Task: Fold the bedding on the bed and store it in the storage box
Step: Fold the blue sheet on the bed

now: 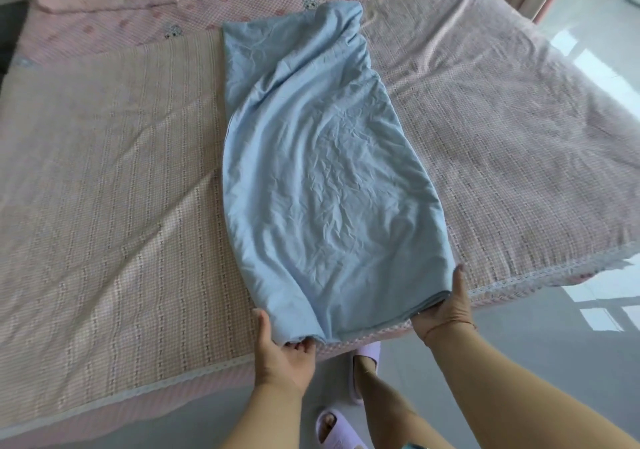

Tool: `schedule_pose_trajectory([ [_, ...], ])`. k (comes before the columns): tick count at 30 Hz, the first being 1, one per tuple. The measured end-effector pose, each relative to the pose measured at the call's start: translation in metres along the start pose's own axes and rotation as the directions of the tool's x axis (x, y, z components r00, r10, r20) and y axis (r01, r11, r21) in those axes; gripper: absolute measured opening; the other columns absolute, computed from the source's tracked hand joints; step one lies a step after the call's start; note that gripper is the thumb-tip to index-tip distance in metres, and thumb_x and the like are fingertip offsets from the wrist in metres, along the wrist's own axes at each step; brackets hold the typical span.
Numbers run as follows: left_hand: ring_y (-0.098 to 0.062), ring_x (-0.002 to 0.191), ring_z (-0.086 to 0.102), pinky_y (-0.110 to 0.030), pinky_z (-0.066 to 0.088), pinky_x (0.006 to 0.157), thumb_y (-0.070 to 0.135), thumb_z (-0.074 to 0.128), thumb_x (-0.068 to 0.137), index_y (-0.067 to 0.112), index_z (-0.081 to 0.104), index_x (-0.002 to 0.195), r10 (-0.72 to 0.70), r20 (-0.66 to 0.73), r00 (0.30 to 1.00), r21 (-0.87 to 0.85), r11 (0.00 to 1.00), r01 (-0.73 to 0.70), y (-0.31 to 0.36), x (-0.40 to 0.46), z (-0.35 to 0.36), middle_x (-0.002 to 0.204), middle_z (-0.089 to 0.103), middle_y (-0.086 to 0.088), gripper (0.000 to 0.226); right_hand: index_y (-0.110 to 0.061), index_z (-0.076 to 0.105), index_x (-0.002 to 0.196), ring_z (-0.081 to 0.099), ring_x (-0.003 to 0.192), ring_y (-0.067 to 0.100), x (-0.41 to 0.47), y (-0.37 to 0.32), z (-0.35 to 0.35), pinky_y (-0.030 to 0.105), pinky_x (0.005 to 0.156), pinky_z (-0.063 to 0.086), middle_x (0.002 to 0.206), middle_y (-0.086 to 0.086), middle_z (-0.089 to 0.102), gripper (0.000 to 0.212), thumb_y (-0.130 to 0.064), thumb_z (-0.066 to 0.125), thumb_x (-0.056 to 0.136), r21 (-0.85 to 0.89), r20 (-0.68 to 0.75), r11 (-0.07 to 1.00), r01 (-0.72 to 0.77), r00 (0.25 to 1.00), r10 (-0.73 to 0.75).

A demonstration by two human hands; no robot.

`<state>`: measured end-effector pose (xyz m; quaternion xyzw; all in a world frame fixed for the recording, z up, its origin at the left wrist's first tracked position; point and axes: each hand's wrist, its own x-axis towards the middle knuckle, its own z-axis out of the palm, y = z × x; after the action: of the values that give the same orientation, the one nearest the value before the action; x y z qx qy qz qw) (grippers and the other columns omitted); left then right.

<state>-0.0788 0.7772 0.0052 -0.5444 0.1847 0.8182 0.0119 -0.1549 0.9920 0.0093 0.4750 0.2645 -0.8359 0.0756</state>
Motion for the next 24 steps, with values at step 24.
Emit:
schedule_pose_trajectory([
  [24, -0.032, 0.09, 0.066, -0.035, 0.053, 0.074, 0.016, 0.065, 0.088, 0.007, 0.065, 0.105, 0.468, -0.107, 0.877, 0.491, 0.792, -0.363, 0.034, -0.008, 0.096, 0.109, 0.069, -0.013, 0.019, -0.004, 0.046, 0.132, 0.056, 0.074, 0.018, -0.012, -0.033, 0.083, 0.032, 0.065, 0.051, 0.112, 0.013, 0.055, 0.044, -0.017, 0.059, 0.092, -0.413, -0.068, 0.887, 0.208, 0.964, -0.258],
])
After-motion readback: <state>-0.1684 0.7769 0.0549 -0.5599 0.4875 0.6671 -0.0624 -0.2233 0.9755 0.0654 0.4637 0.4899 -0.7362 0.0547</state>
